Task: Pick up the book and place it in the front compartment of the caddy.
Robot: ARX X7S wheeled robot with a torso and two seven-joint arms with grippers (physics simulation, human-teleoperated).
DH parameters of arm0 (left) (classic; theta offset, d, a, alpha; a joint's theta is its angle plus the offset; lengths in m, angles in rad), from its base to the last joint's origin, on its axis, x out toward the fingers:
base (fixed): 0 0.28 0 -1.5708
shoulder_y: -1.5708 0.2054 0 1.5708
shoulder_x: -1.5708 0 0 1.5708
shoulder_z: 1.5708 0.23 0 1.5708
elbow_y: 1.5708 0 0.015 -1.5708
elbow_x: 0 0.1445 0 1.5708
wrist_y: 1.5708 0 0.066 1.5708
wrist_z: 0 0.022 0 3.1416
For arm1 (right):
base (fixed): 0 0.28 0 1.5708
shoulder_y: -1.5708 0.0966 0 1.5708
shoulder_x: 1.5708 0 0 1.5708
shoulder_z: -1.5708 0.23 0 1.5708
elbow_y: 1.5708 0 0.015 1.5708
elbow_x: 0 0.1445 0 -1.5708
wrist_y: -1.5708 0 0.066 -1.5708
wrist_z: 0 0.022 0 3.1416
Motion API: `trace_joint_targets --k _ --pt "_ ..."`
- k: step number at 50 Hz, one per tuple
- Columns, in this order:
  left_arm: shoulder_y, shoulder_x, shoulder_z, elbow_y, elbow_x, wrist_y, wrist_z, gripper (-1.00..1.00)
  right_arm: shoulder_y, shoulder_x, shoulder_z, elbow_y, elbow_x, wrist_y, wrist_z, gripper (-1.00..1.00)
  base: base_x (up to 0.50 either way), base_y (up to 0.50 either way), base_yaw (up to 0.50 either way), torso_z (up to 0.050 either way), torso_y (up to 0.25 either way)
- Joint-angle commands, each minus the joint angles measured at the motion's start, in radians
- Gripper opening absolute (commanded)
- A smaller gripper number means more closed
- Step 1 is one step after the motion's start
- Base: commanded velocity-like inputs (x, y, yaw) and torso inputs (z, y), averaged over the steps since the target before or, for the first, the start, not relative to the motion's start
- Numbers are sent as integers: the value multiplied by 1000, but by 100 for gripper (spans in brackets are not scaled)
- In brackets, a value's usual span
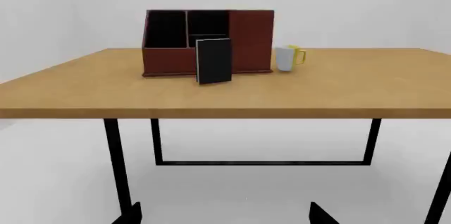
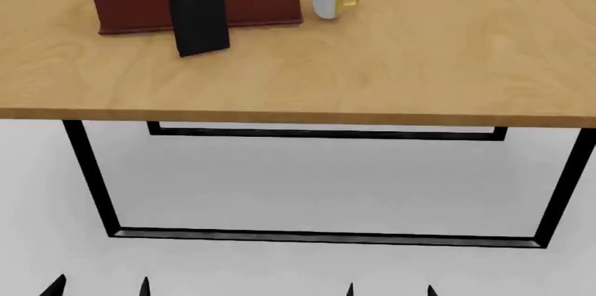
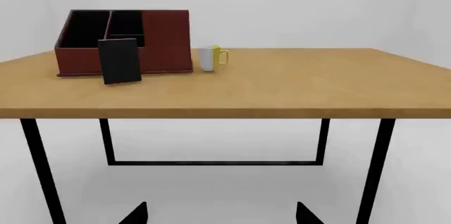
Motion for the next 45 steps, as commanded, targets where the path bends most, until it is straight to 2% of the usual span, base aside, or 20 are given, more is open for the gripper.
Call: trace_joint_targets --k 1,16,27,32,35,38,45 --pt "0 -10 0 0 -10 0 -11 100 0 9 -13 0 9 0 13 100 0 0 0 0 0" --pt "14 -52 54 48 -54 -7 -64 100 -20 53 -55 -55 55 4 52 100 0 0 0 0 0" --pt "-60 -85 42 179 -101 -92 -79 100 74 89 -54 -212 76 156 79 100 0 0 0 0 0" --pt "-163 -119 38 314 -129 -219 -75 100 162 108 -60 -304 77 269 89 100 0 0 0 0 0" --pt "-195 -133 35 371 -145 -283 -76 100 195 115 -53 -345 86 317 96 100 0 0 0 0 0" --pt "-240 -154 28 439 -176 -412 -77 100 238 125 -41 -408 106 394 100 100 0 0 0 0 0" --pt "-292 -180 -1 613 -227 -553 -94 100 299 151 -21 -566 128 573 121 100 0 0 0 0 0"
